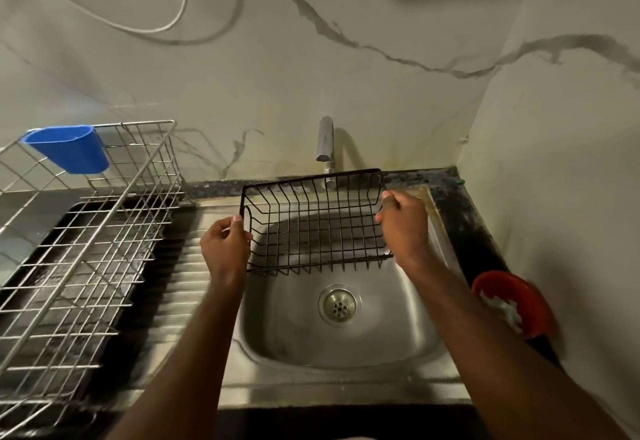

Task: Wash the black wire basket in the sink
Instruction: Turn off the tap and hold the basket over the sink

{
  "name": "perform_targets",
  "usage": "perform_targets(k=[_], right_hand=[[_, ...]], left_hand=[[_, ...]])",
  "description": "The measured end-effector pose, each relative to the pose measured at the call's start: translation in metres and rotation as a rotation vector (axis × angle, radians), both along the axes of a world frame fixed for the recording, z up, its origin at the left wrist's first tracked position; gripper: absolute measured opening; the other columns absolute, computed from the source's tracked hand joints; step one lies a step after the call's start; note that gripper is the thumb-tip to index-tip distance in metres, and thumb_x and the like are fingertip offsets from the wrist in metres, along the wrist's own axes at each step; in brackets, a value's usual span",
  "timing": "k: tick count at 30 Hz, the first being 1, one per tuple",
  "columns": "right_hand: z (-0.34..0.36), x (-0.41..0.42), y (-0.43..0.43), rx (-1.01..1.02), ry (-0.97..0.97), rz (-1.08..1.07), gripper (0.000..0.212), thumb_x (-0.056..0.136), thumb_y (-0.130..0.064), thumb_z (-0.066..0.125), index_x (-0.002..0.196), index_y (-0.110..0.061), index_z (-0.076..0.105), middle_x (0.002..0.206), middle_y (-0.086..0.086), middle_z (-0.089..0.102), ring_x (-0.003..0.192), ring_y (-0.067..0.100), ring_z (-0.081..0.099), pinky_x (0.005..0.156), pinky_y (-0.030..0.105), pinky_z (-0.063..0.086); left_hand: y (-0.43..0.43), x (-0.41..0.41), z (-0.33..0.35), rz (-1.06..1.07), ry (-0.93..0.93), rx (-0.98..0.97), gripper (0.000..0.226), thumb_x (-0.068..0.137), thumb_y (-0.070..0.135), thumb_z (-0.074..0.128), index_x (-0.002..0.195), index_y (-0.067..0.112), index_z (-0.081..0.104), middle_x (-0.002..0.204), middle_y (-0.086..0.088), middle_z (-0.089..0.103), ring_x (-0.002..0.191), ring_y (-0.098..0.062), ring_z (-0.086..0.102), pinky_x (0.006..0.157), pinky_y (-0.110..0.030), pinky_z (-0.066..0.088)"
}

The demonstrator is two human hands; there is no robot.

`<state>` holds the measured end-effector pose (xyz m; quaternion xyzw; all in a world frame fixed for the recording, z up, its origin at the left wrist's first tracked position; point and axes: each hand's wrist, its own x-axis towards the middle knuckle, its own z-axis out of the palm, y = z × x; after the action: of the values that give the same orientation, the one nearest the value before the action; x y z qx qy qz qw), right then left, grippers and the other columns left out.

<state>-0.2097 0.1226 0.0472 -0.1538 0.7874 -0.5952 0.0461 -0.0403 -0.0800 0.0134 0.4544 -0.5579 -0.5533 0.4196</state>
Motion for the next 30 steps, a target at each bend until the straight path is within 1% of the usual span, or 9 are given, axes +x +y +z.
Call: perform_targets(k=[3, 6, 10, 13, 15, 17, 21, 26, 30], right_hand=[[0.011, 0.002, 0.003, 0.007, -0.049, 0.045, 0.027, 0.102, -0.024, 0.046, 0.084, -0.015, 0.064, 0.07, 0.003, 0.063, 0.046, 0.003, 0.051, 0.041, 0.02, 0.038], [0.037, 0.008, 0.006, 0.011, -0.069, 0.122, 0.012, 0.102, -0.024, 0.048, 0.101, -0.025, 0.06, 0.078, 0.004, 0.067, 0.048, 0.012, 0.051, 0.036, 0.019, 0.042], [0.069, 0.01, 0.003, 0.047, -0.013, 0.26, 0.017, 0.101, -0.023, 0.049, 0.102, -0.015, 0.064, 0.081, 0.003, 0.07, 0.054, 0.009, 0.055, 0.046, 0.02, 0.051], [0.079, 0.008, -0.01, 0.063, -0.002, 0.34, 0.021, 0.099, -0.019, 0.053, 0.115, -0.01, 0.064, 0.082, 0.003, 0.071, 0.058, 0.01, 0.06, 0.05, 0.024, 0.054], [0.083, 0.007, -0.019, 0.066, 0.0, 0.369, 0.027, 0.098, -0.018, 0.054, 0.122, -0.007, 0.061, 0.082, 0.004, 0.071, 0.055, 0.007, 0.06, 0.046, 0.019, 0.049], [0.091, 0.007, -0.029, 0.063, 0.018, 0.401, 0.033, 0.097, -0.018, 0.056, 0.128, -0.007, 0.058, 0.081, 0.004, 0.072, 0.049, 0.003, 0.06, 0.045, 0.018, 0.047], [0.12, 0.005, -0.06, 0.064, 0.078, 0.483, 0.023, 0.095, -0.016, 0.057, 0.113, -0.006, 0.066, 0.074, 0.005, 0.073, 0.044, 0.008, 0.057, 0.044, 0.023, 0.047], [0.179, 0.013, -0.122, 0.015, 0.171, 0.526, 0.012, 0.09, -0.012, 0.059, 0.094, -0.007, 0.069, 0.072, 0.011, 0.072, 0.037, 0.008, 0.051, 0.042, 0.02, 0.044], [0.214, 0.029, -0.184, -0.011, 0.177, 0.577, 0.01, 0.087, -0.008, 0.06, 0.088, -0.001, 0.066, 0.071, 0.017, 0.07, 0.03, 0.008, 0.048, 0.036, 0.015, 0.038]], left_hand=[[0.002, 0.005, 0.015, -0.027, -0.014, 0.046, 0.019, 0.1, 0.014, 0.057, 0.085, 0.003, 0.06, 0.061, -0.01, 0.057, 0.037, -0.008, 0.041, 0.039, -0.019, 0.032], [-0.003, 0.016, 0.036, -0.076, -0.026, 0.096, 0.022, 0.1, 0.009, 0.054, 0.08, 0.003, 0.058, 0.064, -0.013, 0.059, 0.039, -0.012, 0.044, 0.039, -0.02, 0.035], [-0.021, 0.041, 0.06, -0.187, -0.088, 0.171, 0.017, 0.101, 0.012, 0.053, 0.092, 0.0, 0.062, 0.07, -0.014, 0.064, 0.051, -0.02, 0.057, 0.049, -0.031, 0.048], [-0.025, 0.064, 0.079, -0.225, -0.135, 0.17, 0.021, 0.102, 0.013, 0.051, 0.103, -0.004, 0.064, 0.073, -0.014, 0.064, 0.053, -0.019, 0.063, 0.048, -0.029, 0.05], [-0.023, 0.075, 0.096, -0.215, -0.16, 0.153, 0.022, 0.103, 0.012, 0.049, 0.101, -0.004, 0.064, 0.073, -0.016, 0.063, 0.052, -0.018, 0.063, 0.045, -0.027, 0.049], [-0.024, 0.089, 0.112, -0.212, -0.141, 0.146, 0.022, 0.103, 0.011, 0.049, 0.095, -0.003, 0.064, 0.074, -0.016, 0.064, 0.055, -0.021, 0.063, 0.052, -0.031, 0.052], [-0.037, 0.117, 0.139, -0.215, -0.11, 0.134, 0.019, 0.103, 0.009, 0.048, 0.099, -0.001, 0.063, 0.078, -0.014, 0.067, 0.065, -0.022, 0.067, 0.065, -0.036, 0.056], [-0.071, 0.155, 0.172, -0.208, -0.056, 0.096, 0.026, 0.103, 0.015, 0.048, 0.114, -0.004, 0.061, 0.086, -0.013, 0.069, 0.069, -0.019, 0.069, 0.06, -0.032, 0.057], [-0.101, 0.177, 0.21, -0.147, 0.004, 0.018, 0.017, 0.103, 0.014, 0.047, 0.104, 0.003, 0.06, 0.081, -0.01, 0.064, 0.06, -0.015, 0.065, 0.05, -0.026, 0.053]])
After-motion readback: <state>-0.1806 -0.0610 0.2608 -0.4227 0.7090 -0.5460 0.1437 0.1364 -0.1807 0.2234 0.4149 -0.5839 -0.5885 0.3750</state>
